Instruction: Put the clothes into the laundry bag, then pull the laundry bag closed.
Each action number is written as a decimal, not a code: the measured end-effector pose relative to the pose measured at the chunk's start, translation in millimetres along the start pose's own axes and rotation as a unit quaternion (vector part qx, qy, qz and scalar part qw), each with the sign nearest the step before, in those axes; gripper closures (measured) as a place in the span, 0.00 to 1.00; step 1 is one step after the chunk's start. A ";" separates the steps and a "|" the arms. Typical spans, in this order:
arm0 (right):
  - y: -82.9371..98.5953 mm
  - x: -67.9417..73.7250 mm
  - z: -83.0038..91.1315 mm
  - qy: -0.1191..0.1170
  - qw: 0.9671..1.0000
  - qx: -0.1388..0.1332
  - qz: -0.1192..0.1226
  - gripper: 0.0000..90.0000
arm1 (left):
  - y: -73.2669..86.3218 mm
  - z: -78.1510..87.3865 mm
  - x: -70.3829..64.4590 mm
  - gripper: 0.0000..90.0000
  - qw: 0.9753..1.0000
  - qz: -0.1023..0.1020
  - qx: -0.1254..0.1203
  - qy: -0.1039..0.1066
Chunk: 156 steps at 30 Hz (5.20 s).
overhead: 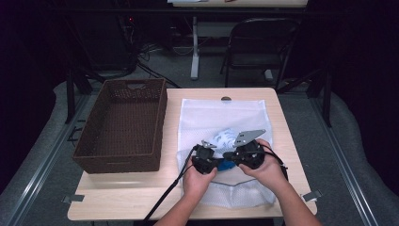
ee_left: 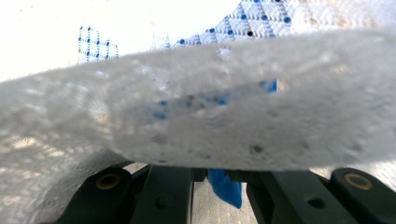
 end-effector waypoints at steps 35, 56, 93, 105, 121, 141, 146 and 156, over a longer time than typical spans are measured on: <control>0.5 -6.0 6.2 0.007 1.000 -0.009 -0.008 0.98 | -1.8 34.4 -12.2 0.62 0.999 -0.031 -0.014 0.034; -1.2 -5.8 10.2 0.011 1.000 -0.013 -0.006 0.98 | 3.0 83.6 -15.6 0.61 0.996 -0.075 -0.015 0.040; 20.8 6.7 -5.5 -0.006 0.999 0.045 -0.009 0.98 | 35.5 132.0 43.0 0.64 0.997 -0.073 -0.022 0.004; 52.2 14.5 -21.2 0.005 0.998 0.049 -0.037 0.98 | 47.3 129.6 58.4 0.63 0.999 -0.048 -0.022 0.001; 69.4 15.7 -27.0 0.000 0.998 0.055 -0.039 0.92 | 53.4 127.2 61.9 0.59 0.999 -0.029 -0.021 -0.020; 58.6 10.8 -4.2 0.006 0.996 -0.012 -0.084 0.45 | 59.8 128.6 64.6 0.61 0.999 -0.017 -0.009 -0.028; 56.4 14.2 -3.9 0.004 0.997 -0.011 -0.073 0.50 | 62.1 130.3 67.6 0.61 0.999 -0.013 -0.005 -0.033; 53.9 18.4 -4.3 0.017 0.998 0.004 -0.052 0.55 | 65.7 133.4 72.0 0.60 0.999 -0.012 0.003 -0.032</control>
Point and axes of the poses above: each handheld gripper's, and its own axes: z roughly backward along the jaws, y roughly out of its underside, x roughly to its left, the point moved 2 cm from there along -z, roughly forward along the jaws, and after that the axes turned 5 degrees about -x, right-handed, at the moved point
